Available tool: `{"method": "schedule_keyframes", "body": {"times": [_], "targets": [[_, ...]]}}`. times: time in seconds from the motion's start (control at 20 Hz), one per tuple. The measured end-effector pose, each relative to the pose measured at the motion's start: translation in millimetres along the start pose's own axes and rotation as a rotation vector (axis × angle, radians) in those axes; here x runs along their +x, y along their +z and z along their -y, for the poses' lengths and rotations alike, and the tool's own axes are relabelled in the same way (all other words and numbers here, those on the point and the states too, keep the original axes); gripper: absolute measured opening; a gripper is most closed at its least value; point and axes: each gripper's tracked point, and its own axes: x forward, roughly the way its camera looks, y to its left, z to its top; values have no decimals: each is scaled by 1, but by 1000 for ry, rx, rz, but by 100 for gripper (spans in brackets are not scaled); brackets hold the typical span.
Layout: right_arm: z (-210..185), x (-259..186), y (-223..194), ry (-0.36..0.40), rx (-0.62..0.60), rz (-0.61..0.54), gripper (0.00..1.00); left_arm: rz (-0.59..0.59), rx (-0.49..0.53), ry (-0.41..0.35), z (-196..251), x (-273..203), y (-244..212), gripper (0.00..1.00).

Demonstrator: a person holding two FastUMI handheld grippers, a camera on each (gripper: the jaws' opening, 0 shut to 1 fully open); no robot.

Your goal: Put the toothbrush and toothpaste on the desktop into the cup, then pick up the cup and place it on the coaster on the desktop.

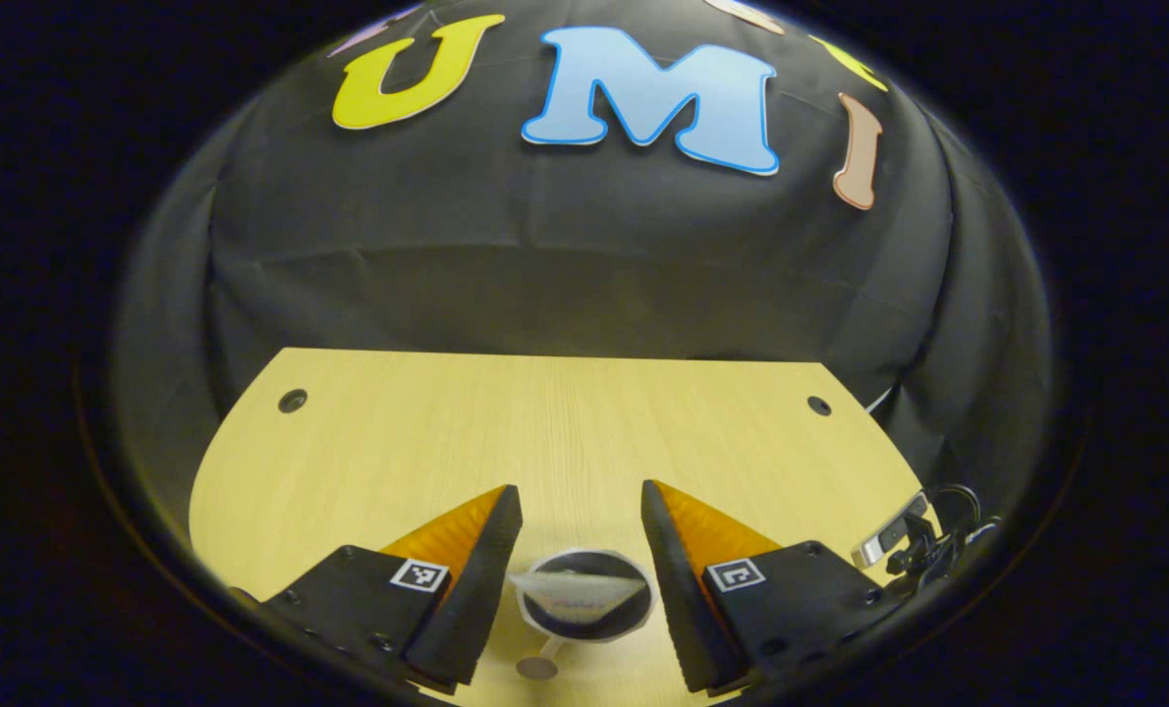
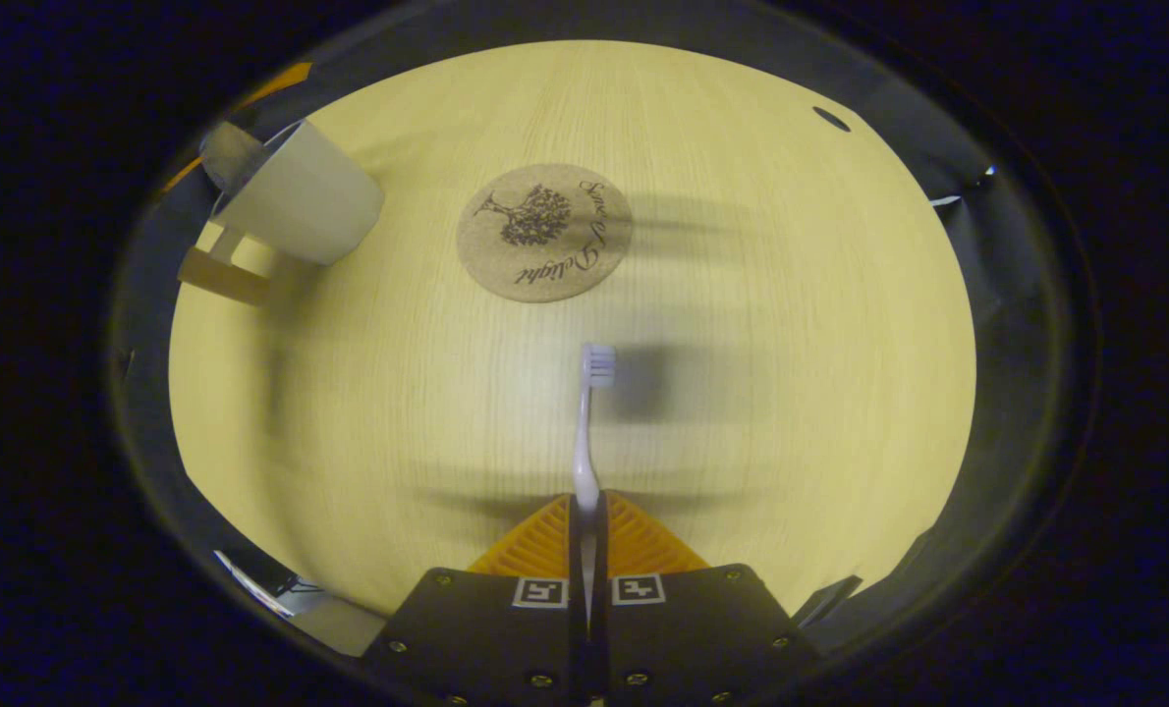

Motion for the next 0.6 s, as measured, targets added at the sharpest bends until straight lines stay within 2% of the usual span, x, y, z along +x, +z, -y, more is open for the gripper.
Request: {"method": "schedule_keyframes", "body": {"times": [0.05, 0.1, 0.15, 0.3, 0.35, 0.5, 0.55, 0.6], "targets": [[0, -1, 0, 3, 2, 12, 2, 13, 1, 0, -2, -4, 3, 81], [0, -2, -1, 7, 7, 22, 1, 23, -1, 0, -3, -9, 5, 81], [1, -3, -1, 12, 22, 32, 2, 34, -3, 0, -3, -18, 7, 76], [-3, -3, -5, 44, 69, 44, 2, 66, -15, 2, -6, -43, 15, 76], [-7, -5, -4, 71, 95, 48, 1, 79, -17, 7, -10, -52, 16, 85], [-17, -15, 4, 116, 133, 85, 1, 119, -27, 38, -26, -83, 21, 85], [-20, -21, 10, 126, 139, 109, 1, 126, -33, 47, -32, -92, 22, 75], [-25, -26, 17, 141, 148, 131, 1, 128, -38, 55, -38, -98, 19, 80]]}}
